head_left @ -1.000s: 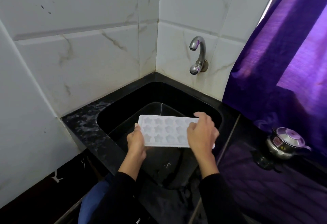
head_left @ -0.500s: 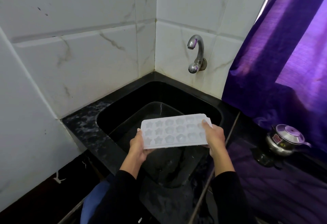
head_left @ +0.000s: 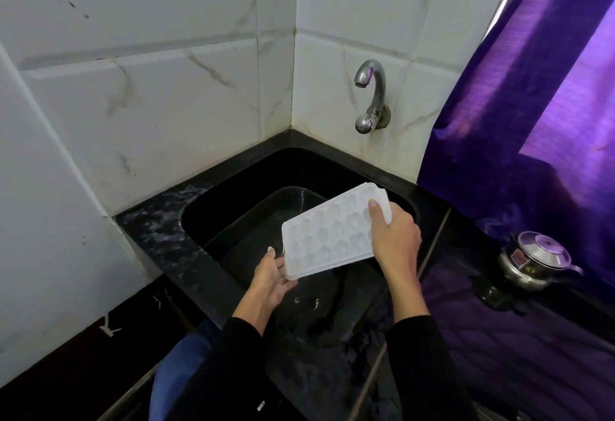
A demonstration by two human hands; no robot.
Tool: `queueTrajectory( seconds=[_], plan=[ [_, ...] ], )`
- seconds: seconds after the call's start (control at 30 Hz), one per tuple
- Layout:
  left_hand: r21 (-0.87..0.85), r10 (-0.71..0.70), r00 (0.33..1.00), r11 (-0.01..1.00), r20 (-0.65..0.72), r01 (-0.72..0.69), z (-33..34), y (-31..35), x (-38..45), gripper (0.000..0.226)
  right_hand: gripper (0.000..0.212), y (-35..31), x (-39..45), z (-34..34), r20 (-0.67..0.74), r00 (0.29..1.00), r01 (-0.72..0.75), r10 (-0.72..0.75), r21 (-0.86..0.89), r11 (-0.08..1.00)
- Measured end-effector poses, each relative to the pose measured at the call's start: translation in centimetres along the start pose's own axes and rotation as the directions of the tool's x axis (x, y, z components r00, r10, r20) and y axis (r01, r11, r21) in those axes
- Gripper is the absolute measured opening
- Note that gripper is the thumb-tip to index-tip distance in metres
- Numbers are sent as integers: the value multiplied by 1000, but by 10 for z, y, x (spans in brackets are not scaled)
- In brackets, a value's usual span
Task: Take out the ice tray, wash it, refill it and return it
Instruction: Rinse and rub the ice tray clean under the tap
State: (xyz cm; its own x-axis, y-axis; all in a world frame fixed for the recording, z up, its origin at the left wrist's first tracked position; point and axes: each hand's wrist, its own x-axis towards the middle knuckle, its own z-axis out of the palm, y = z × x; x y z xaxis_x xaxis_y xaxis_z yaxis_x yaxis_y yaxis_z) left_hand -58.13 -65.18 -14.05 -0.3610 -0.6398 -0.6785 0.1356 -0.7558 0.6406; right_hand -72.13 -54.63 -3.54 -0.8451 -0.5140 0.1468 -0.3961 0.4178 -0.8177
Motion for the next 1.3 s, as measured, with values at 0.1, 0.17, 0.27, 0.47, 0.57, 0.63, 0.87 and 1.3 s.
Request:
queueTrajectory(
  seconds=[0.1,0.17,0.27,0.47,0.57,0.63,0.87,1.3],
  plan=[
    [28,-41,999,999,8,41,1,-3,-1,63,34,-8,-7,3,18,997,77,-76,-80,994],
    [25,-65,998,998,6,64,1,-4,0,65,36,-13,-12,5,37,990,136,-133,-131,982],
    [-2,-95,995,996,21,95,1,-4,-1,67,42,-21,-17,8,69,975,222,-212,-211,952],
    [-15,-106,993,994,49,107,3,-5,-6,67,42,-32,-25,10,114,947,322,-301,-298,899],
    [-6,-102,993,995,64,103,4,-5,-9,67,41,-36,-29,12,127,936,351,-328,-334,875],
    [3,-101,992,995,71,101,5,-5,-12,66,40,-38,-31,13,135,930,367,-341,-357,859],
    [48,-98,992,994,84,94,7,-3,-20,67,40,-40,-38,12,169,918,395,-357,-396,829],
    [36,-135,986,991,96,132,7,-5,-26,69,41,-19,-41,23,103,911,407,-400,-385,828]
  ],
)
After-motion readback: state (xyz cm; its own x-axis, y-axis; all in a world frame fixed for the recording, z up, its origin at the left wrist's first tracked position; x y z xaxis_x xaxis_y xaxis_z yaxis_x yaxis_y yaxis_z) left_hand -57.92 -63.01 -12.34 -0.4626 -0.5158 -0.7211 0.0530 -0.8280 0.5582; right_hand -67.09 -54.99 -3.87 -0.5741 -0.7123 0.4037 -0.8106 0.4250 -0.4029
